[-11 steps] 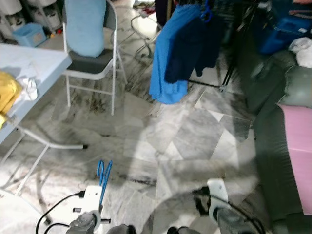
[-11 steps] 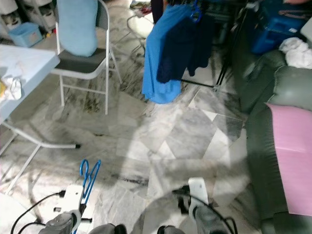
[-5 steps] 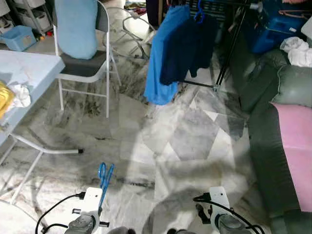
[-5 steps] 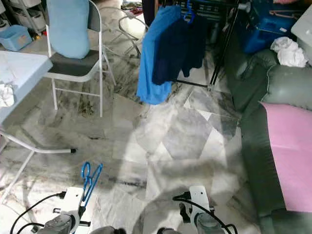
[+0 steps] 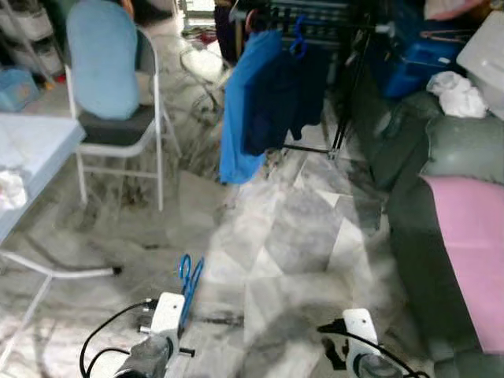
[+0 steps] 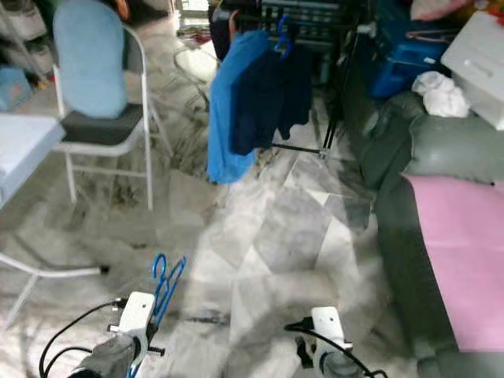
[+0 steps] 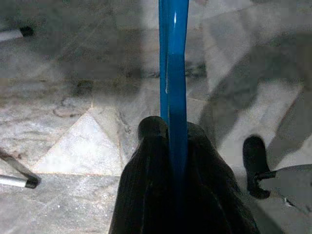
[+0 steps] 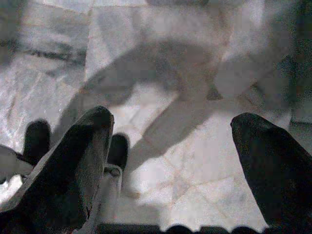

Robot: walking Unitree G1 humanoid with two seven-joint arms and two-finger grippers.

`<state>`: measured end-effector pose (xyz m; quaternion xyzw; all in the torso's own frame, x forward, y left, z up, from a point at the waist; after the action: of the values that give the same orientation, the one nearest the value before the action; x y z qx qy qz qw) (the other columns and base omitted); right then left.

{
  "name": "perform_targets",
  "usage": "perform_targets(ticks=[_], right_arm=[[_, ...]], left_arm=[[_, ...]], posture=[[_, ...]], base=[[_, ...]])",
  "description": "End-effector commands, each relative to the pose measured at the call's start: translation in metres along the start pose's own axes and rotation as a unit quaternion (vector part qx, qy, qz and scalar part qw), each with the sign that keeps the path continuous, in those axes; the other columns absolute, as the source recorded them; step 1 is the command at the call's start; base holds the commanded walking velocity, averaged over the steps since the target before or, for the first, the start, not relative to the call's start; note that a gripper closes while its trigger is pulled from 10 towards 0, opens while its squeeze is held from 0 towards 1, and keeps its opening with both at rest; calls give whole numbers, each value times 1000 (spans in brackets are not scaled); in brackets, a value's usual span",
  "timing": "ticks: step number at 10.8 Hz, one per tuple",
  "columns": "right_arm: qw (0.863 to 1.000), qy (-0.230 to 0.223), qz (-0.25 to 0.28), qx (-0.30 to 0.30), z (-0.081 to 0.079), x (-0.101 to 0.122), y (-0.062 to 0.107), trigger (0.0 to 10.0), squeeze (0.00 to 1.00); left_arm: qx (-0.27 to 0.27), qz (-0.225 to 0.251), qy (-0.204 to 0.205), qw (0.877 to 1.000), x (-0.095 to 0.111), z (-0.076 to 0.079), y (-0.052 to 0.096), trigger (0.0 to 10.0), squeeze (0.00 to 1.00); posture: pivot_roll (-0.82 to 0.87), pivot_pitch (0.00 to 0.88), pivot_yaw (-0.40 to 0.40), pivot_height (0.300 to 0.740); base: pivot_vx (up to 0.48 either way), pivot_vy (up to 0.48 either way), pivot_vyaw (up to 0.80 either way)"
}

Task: Hang hanger

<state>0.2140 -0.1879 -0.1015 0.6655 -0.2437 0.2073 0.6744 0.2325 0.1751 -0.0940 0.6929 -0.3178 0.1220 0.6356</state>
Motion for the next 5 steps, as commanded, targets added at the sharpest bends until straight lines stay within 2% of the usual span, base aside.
perform_targets(ticks=[1, 4, 5], right_arm=[[1000, -2, -10, 4, -4, -5, 0, 10000, 0], [1000, -4, -15, 2, -3, -10, 1, 10000, 0], [1000, -8, -16, 2, -3, -11, 1, 10000, 0]], left_arm=[[6, -11, -6, 1000, -5, -3, 1, 10000, 0], [0, -13, -15, 1000, -5, 7, 0, 10000, 0], [0, -13, -19, 1000, -5, 5, 0, 10000, 0]], posture=[[-22, 75, -6, 740], [-26, 75, -6, 740], [-27, 74, -5, 740]], base=[[0, 0, 0], [0, 0, 0], [0, 0, 0]])
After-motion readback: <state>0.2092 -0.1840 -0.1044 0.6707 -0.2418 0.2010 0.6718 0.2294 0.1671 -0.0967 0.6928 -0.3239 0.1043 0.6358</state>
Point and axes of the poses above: a point about 5 cm out from each wrist's last joint towards the gripper, its own y axis pointing back from the gripper into the wrist, its own x axis along the axis of the wrist's last joint, z = x × y, the point moved 3 cm from there along -y, pointing out of the wrist towards the gripper, and after that the axes turned 8 degrees about -y, right-handed, at the moved point
